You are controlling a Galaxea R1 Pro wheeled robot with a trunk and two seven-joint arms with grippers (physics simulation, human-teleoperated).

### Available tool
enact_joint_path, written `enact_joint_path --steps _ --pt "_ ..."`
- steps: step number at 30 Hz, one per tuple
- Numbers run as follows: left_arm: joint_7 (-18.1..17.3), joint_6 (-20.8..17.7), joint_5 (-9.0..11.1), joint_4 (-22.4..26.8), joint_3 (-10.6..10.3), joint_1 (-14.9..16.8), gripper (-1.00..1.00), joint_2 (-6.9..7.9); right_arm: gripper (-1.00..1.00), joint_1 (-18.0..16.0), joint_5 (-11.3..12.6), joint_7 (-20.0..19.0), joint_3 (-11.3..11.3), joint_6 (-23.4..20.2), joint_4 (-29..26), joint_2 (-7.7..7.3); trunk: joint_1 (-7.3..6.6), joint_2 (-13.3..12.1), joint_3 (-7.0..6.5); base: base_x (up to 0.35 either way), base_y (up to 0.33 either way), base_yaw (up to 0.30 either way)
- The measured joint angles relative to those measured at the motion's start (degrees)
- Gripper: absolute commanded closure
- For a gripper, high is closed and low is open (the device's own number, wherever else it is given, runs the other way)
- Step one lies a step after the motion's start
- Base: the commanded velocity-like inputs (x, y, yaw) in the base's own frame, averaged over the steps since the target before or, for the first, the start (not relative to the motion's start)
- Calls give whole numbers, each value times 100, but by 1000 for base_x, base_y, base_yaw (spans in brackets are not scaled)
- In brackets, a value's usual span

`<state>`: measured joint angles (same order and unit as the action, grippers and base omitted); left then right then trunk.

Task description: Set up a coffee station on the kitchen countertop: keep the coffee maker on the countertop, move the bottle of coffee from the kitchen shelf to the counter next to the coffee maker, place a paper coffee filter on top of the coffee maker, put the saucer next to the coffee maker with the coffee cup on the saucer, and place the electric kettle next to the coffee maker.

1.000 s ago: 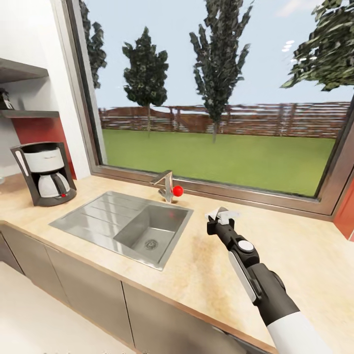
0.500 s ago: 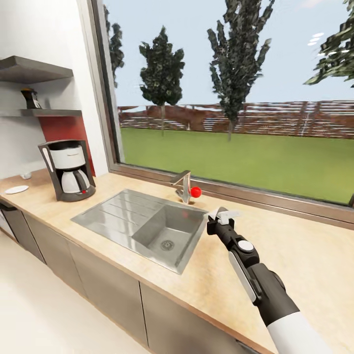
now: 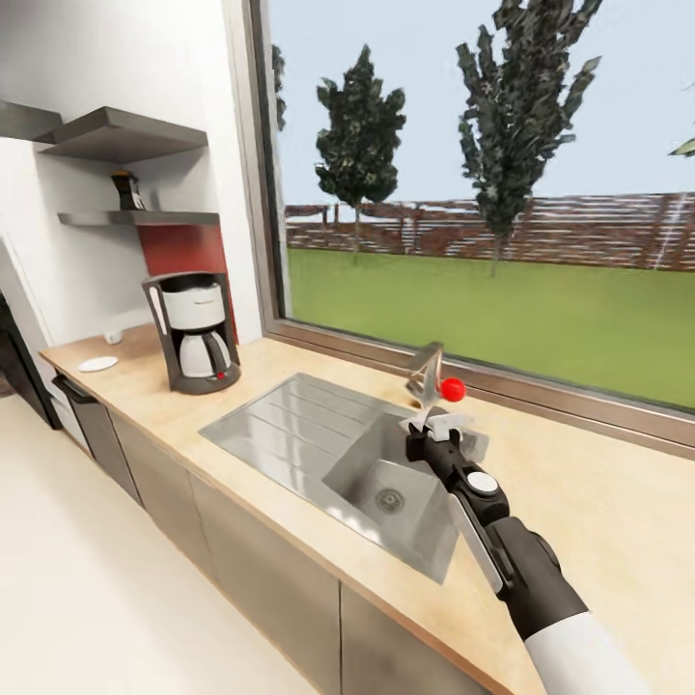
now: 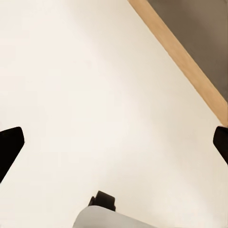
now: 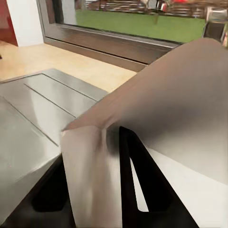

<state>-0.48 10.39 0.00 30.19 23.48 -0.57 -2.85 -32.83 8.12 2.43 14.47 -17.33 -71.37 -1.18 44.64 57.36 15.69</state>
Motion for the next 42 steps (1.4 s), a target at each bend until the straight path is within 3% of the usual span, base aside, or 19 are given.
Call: enact_joint_path --steps 9,20,42 --pt "0 0 0 -1 1 -1 -100 0 100 0 0 0 0 1 1 0 0 0 35 144 288 245" --pt "-1 0 0 -2 0 3 -100 0 100 0 0 0 0 1 0 0 0 1 47 195 268 46" --pt "-8 0 0 -1 9 -2 -100 5 100 0 0 0 0 0 0 0 2 1 17 124 284 -116"
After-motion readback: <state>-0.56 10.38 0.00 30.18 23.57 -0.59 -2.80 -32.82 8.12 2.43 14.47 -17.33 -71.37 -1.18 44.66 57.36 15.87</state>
